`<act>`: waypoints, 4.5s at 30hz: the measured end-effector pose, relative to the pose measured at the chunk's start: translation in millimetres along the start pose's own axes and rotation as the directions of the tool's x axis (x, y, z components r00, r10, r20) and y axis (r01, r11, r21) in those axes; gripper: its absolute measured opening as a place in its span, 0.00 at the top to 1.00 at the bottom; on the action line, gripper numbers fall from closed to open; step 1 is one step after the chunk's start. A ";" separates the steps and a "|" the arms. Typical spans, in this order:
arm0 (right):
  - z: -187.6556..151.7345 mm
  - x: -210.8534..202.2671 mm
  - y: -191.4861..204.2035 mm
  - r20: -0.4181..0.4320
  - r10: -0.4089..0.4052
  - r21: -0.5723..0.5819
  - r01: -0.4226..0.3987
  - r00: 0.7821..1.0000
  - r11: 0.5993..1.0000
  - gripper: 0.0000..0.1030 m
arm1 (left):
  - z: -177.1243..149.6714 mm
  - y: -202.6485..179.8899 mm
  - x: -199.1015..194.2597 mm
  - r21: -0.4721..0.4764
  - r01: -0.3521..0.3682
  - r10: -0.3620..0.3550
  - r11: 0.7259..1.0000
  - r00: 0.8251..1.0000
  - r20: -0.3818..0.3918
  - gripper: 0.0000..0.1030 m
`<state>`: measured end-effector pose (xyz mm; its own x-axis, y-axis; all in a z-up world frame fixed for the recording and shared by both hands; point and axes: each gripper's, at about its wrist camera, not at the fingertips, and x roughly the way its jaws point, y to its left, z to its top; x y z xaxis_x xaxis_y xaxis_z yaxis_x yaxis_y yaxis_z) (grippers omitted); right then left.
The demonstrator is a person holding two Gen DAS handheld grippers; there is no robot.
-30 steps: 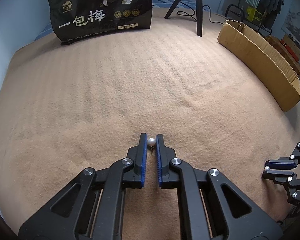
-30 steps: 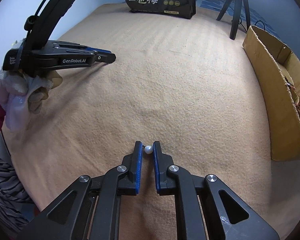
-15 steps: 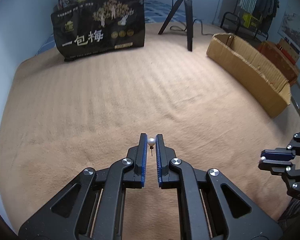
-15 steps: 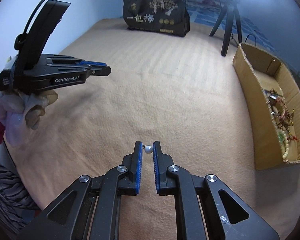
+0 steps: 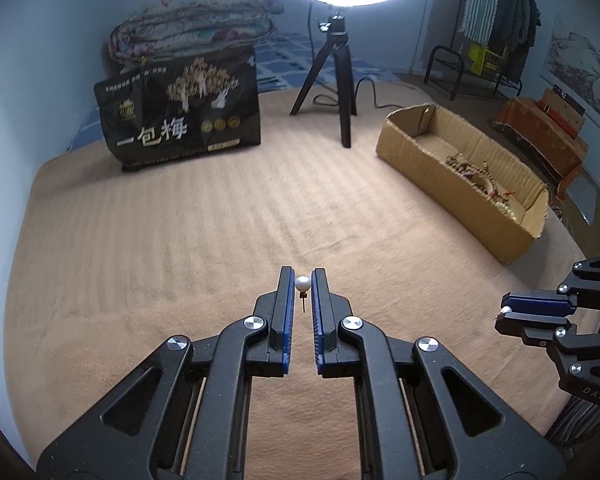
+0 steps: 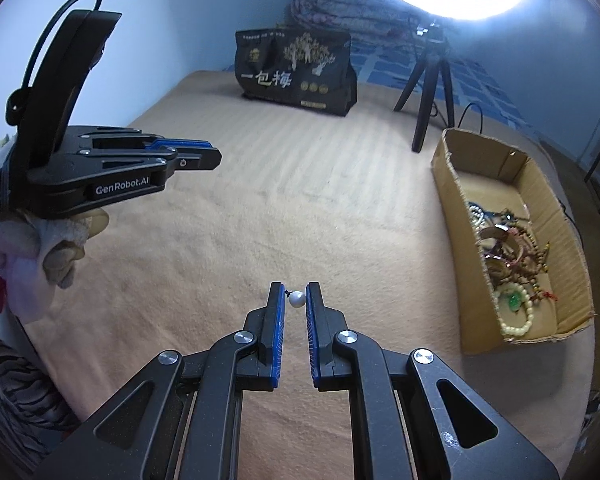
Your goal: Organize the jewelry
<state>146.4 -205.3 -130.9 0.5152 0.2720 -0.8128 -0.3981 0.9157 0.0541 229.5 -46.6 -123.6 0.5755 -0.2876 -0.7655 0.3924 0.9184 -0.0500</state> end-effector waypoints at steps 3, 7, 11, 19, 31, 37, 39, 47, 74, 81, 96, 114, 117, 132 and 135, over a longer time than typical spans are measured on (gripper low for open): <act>0.9 -7.3 -0.8 0.017 -0.006 -0.001 0.006 1.000 1.000 0.91 | 3.4 -6.4 -4.2 0.009 0.005 -0.005 1.000 1.000 0.013 0.94; 4.4 -15.3 -3.8 0.036 -0.008 -0.003 0.008 0.999 1.000 0.91 | 7.1 -14.7 -8.3 0.017 0.011 -0.012 1.000 1.000 0.025 0.94; 5.9 -21.6 -8.1 0.048 -0.013 0.000 0.013 0.999 1.000 0.91 | 11.7 -23.6 -13.7 0.023 0.017 -0.018 1.000 0.999 0.040 0.94; 9.1 -35.0 -21.5 0.076 -0.037 0.020 0.035 0.996 0.999 0.91 | 21.5 -41.0 -22.5 0.032 0.029 -0.032 0.999 0.997 0.069 0.94; 20.1 -51.8 -53.7 0.118 -0.086 0.068 0.079 0.989 0.995 0.91 | 55.9 -75.5 -25.4 0.043 0.068 -0.073 0.997 0.989 0.129 0.94; 24.9 -59.4 -73.2 0.135 -0.116 0.103 0.103 0.984 0.989 0.91 | 73.3 -91.7 -18.0 0.049 0.083 -0.089 0.995 0.986 0.139 0.94; 25.7 -60.5 -80.4 0.137 -0.124 0.118 0.108 0.983 0.987 0.91 | 79.6 -96.6 -13.6 0.047 0.090 -0.095 0.995 0.986 0.140 0.94; 28.3 -61.8 -107.8 0.139 -0.157 0.164 0.134 0.978 0.977 0.91 | 101.7 -112.8 7.9 0.041 0.106 -0.111 0.993 0.985 0.132 0.94; 17.8 -26.9 -194.7 0.058 -0.202 0.301 0.176 0.978 0.937 0.91 | 152.5 -173.8 100.3 0.058 0.105 -0.108 0.993 0.992 0.063 0.94; 11.9 -22.7 -212.7 0.047 -0.209 0.341 0.181 0.977 0.922 0.91 | 153.9 -177.4 115.5 0.048 0.106 -0.108 0.993 0.993 0.038 0.94; 10.1 -24.2 -206.8 0.063 -0.230 0.325 0.198 0.971 0.925 0.40 | 156.5 -184.0 104.0 0.064 0.073 -0.078 0.995 0.993 0.085 0.37; 8.9 -34.0 -199.7 0.041 -0.311 0.328 0.282 0.949 0.902 0.29 | 153.6 -184.5 80.4 0.064 0.042 -0.048 0.997 0.995 0.084 0.23; 9.4 -38.9 -197.6 0.047 -0.316 0.330 0.284 0.947 0.900 0.29 | 151.9 -182.2 70.6 0.067 0.036 -0.042 0.997 0.995 0.093 0.23; 17.8 -84.6 -165.5 0.121 -0.357 0.293 0.310 0.926 0.904 0.29 | 141.1 -157.9 -10.0 0.033 0.007 -0.013 0.999 0.984 0.175 0.22; 17.4 -97.0 -157.0 0.141 -0.362 0.289 0.312 0.921 0.905 0.29 | 135.3 -150.4 -31.9 0.025 0.003 -0.008 1.000 0.980 0.198 0.22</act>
<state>172.1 -370.3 -50.5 0.7263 -0.0395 -0.6863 0.0196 0.9991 -0.0368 249.2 -212.3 -4.8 0.7034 -0.3430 -0.6226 0.4122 0.9104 -0.0358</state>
